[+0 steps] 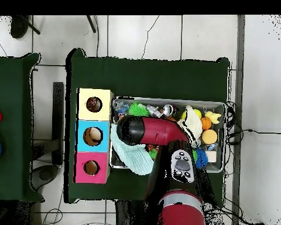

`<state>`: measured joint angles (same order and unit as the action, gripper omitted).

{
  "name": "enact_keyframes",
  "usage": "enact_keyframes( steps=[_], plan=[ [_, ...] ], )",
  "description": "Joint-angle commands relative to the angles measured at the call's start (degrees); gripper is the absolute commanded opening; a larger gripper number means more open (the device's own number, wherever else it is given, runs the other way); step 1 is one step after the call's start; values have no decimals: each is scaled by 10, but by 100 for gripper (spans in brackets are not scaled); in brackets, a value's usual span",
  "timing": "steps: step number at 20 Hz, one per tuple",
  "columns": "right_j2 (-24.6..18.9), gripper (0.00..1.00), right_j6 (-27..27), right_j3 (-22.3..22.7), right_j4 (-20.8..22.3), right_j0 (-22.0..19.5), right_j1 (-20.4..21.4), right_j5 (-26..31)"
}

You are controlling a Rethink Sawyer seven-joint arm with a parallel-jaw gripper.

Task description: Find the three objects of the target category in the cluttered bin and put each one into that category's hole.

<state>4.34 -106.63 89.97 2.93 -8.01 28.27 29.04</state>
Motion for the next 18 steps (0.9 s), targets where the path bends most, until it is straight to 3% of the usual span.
enact_keyframes(
  steps=[1, 6, 9, 14, 18],
  plan=[
    [-36, 0, -47, -23, 10, 31, -49, 33],
    [-30, 0, -61, -36, -5, 48, -40, 44],
    [-38, 0, -60, -50, -14, 43, -58, 41],
    [-29, 0, -76, -45, -25, 55, -36, 67],
    [-27, 0, -89, -54, -30, 57, -56, 46]
  ],
)
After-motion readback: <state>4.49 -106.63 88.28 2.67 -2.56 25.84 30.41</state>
